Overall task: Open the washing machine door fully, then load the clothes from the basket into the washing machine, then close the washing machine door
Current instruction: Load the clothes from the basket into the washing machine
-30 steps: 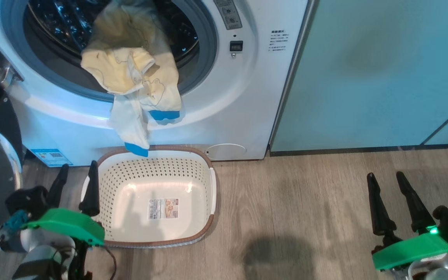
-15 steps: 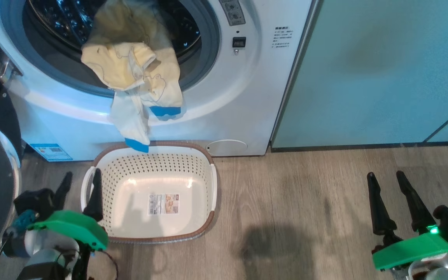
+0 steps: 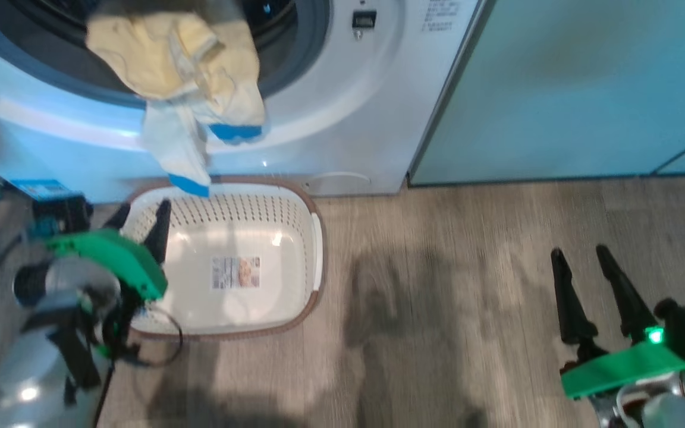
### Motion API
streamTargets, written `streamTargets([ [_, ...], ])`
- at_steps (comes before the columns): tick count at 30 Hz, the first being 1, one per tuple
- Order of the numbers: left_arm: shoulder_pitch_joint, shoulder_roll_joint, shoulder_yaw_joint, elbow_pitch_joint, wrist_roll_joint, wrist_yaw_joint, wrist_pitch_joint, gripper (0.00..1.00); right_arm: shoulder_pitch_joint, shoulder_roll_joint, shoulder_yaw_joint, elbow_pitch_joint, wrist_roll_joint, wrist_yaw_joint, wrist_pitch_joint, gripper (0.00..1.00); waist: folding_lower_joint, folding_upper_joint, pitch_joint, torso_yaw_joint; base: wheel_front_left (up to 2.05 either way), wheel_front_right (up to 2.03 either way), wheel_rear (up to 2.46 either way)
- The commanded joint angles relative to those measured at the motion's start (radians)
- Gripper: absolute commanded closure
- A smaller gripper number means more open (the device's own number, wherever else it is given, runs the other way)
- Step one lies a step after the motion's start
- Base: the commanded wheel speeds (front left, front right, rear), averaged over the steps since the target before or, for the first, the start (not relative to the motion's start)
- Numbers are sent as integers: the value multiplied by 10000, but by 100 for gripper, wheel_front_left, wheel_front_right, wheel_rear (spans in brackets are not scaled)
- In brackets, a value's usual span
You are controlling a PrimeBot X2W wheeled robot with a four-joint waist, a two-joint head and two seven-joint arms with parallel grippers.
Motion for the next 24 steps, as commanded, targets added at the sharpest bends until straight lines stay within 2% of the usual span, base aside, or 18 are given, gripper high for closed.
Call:
streamTargets([
  [1, -523, 389, 328, -87, -89, -66, 69, 0, -400, -86, 220, -337, 23, 46, -96, 0, -1, 0, 358, -117, 0, 0, 0],
  [7, -2198, 478, -137, 1374, -434, -369, 535, 0, -756, -39, 339, -371, 28, 46, -96, 0, -1, 0, 1073, -340, 0, 0, 0],
  [14, -3822, 692, -700, 2675, -701, -458, 527, 0, -1121, 11, 437, -447, 35, 46, -96, 0, -1, 0, 1787, -586, 0, 0, 0],
  [24, -5622, 921, -1889, 3639, -1231, -466, 317, 0, -1543, 76, 607, -497, 56, 46, -96, 0, -1, 0, 2702, -723, 0, 0, 0],
])
